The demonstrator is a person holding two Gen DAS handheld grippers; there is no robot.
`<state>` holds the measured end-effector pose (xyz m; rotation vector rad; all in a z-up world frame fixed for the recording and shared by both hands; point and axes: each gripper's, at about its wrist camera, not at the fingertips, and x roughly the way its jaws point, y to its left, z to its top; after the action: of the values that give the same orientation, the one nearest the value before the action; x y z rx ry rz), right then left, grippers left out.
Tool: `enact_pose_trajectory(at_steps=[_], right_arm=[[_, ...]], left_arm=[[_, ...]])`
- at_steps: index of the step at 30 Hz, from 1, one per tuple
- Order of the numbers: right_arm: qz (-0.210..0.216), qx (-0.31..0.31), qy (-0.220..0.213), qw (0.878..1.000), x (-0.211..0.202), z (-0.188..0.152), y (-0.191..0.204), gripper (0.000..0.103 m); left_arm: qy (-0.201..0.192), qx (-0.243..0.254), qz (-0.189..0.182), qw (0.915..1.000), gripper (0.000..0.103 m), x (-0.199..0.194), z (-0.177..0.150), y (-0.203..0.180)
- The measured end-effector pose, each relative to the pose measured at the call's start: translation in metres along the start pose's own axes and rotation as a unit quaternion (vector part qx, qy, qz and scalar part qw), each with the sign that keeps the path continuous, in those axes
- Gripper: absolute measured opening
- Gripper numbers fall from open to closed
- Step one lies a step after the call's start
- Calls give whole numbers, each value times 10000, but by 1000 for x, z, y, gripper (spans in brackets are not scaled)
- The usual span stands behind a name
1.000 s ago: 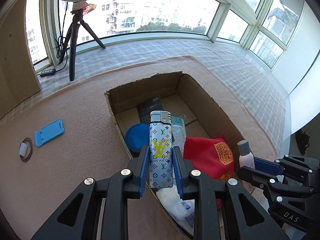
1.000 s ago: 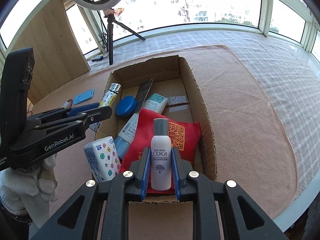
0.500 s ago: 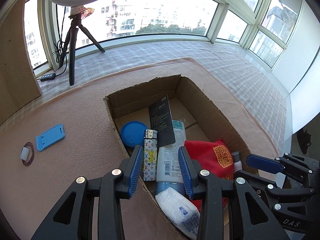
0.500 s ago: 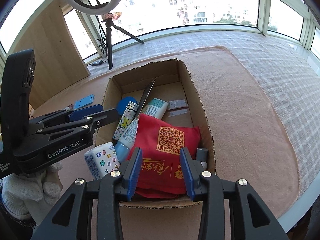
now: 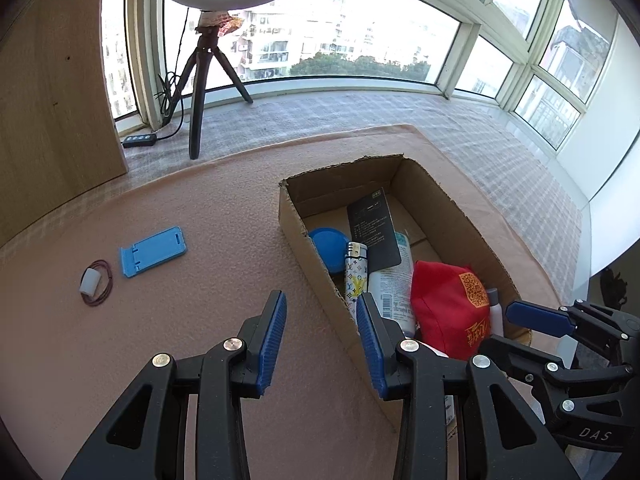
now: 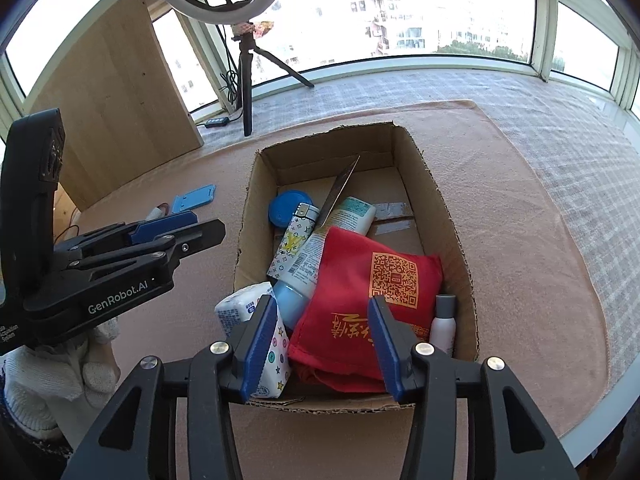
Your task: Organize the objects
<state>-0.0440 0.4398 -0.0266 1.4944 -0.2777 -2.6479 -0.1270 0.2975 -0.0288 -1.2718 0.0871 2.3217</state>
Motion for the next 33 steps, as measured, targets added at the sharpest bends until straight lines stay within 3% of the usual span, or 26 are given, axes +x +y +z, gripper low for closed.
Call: enact_pose_trajectory(at_steps=[17,25,33], right_arm=[[527,-498,228,9971,15,-13,86,51],[658,-645,265,9954,19,-15,113,51],[609,-642,366,9954,22,-21,117,51]], left_arm=[[20,-975,760,9923,43,-55,-44,137],[-7,-1582,1008,9822,43,-65,-34,213],[86,-1767,1048,9786,43,-36,-5,245]])
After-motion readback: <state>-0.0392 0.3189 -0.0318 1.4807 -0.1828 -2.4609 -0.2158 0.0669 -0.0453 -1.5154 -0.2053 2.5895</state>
